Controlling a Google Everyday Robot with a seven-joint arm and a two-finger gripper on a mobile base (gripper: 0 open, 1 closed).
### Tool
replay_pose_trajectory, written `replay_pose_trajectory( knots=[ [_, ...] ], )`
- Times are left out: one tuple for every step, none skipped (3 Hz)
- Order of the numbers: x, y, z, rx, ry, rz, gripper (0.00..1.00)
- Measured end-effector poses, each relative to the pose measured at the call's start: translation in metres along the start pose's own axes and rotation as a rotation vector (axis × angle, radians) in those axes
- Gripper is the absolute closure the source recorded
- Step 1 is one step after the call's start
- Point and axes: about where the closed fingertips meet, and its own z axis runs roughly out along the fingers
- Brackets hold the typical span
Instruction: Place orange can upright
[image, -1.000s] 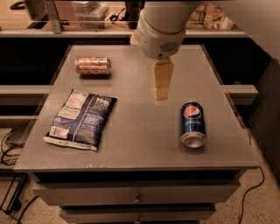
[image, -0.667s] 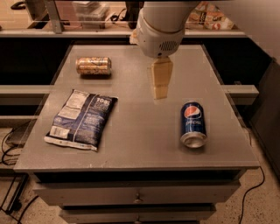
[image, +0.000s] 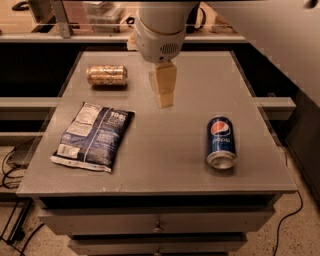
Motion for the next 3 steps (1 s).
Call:
replay_pose_trajectory(
  knots=[
    [-0.016, -0.035, 0.015, 0.001, -0.011, -0.073, 0.0],
    [-0.033, -0.067, 0.037, -0.004, 0.002, -0.127, 0.0],
    [-0.05, -0.096, 0.066, -0.01, 0.04, -0.162, 0.0]
  ],
)
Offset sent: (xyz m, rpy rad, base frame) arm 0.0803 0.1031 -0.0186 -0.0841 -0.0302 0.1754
